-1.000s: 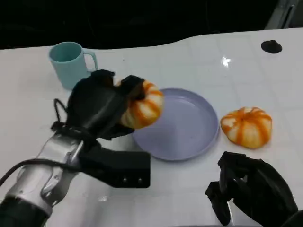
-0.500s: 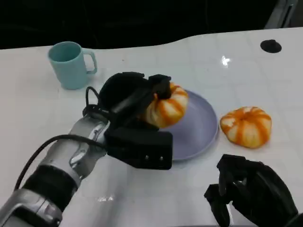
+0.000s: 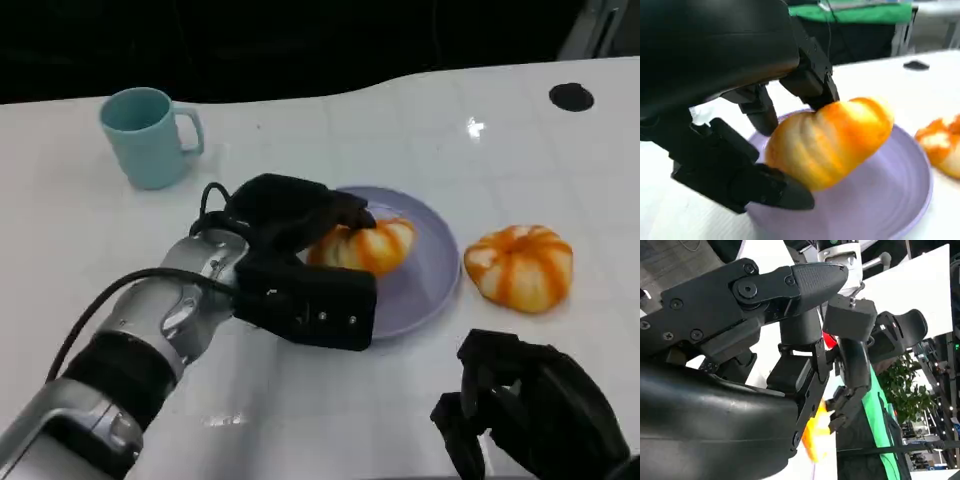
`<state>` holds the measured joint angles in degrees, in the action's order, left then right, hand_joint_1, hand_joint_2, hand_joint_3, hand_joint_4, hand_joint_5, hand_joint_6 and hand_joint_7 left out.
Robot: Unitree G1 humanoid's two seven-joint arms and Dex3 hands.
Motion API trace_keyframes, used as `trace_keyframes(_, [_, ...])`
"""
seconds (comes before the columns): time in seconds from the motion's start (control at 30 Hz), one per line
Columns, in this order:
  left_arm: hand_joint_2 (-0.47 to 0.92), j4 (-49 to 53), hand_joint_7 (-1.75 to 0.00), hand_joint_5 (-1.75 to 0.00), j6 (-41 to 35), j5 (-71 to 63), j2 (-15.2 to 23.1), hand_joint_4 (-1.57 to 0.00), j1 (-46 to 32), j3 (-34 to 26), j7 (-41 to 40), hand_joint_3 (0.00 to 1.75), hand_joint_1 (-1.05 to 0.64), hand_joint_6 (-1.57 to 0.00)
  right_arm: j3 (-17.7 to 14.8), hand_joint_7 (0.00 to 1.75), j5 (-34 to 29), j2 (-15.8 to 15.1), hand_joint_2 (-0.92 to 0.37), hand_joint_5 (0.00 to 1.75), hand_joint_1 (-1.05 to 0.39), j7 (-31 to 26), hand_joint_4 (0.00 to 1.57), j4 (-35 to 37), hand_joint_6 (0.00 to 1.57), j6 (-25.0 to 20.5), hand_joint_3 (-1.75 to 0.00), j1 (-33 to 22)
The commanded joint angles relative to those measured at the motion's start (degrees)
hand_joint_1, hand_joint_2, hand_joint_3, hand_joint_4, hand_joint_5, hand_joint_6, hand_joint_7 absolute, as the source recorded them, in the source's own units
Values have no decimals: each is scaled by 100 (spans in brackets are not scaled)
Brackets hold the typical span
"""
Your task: Grasp the bread from the table and place it into the plate.
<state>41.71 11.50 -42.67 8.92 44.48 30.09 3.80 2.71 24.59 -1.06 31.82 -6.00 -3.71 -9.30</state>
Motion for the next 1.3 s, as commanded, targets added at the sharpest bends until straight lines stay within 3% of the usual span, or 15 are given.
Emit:
trace_keyframes(0.03, [92, -432, 0, -22, -413, -288, 237, -18, 42, 216, 470, 39, -88, -22, -35, 155, 61, -48, -90, 165, -95, -29, 120, -88, 102, -18, -27, -31])
trace_keyframes(0.13, [92, -616, 0, -17, -596, -429, 303, -11, 4, 301, 573, 46, -94, -19, -40, 154, 64, -60, -90, 164, -95, -21, 120, -94, 102, -20, -27, -28])
trace_keyframes(0.4, [92, -974, -2, -17, -633, -380, 482, -12, -188, 268, 525, 49, -96, -24, -51, 153, 64, -74, -90, 163, -96, -14, 121, -85, 103, -16, -26, -22])
trace_keyframes(0.77, [92, -1750, -4, -28, 188, 947, 799, -27, -996, -592, 587, 39, -83, -32, -49, 152, 57, -70, -90, 163, -96, -28, 121, -78, 103, -23, -26, 0])
trace_keyframes(0.87, [92, -1939, -9, -50, 606, 1562, 749, -43, -1419, -958, 469, 32, -76, -47, -55, 152, 70, -65, -90, 163, -95, -21, 121, -71, 103, -28, -26, 1])
trace_keyframes(0.93, [92, -2048, -9, -87, 763, 1953, 679, -38, -1650, -1161, 522, 30, -72, -56, -57, 152, 64, -67, -90, 163, -95, -14, 121, -69, 103, -11, -27, -4])
trace_keyframes(1.03, [92, -2163, -13, -109, 996, 2590, 551, -37, -1942, -1428, 667, 29, -68, -66, -59, 152, 65, -80, -91, 164, -95, 10, 120, -66, 102, 0, -27, -6])
trace_keyframes(1.1, [92, -2263, -21, -123, 1027, 3144, 434, -33, -2121, -1599, 913, 29, -65, -70, -63, 152, 81, -82, -90, 164, -95, 15, 120, -70, 102, -17, -26, -5])
trace_keyframes(1.2, [92, -2403, -110, -150, 1107, 3988, 256, -37, -2403, -1845, 1314, 25, -57, -46, -66, 152, 93, -82, -90, 164, -95, 7, 120, -82, 102, -47, -26, -4])
trace_keyframes(1.3, [92, -2624, -147, -168, 1150, 4543, 189, -41, -2740, -2008, 1622, 29, -60, -39, -68, 152, 83, -95, -90, 164, -95, 7, 121, -83, 103, -56, -26, 3])
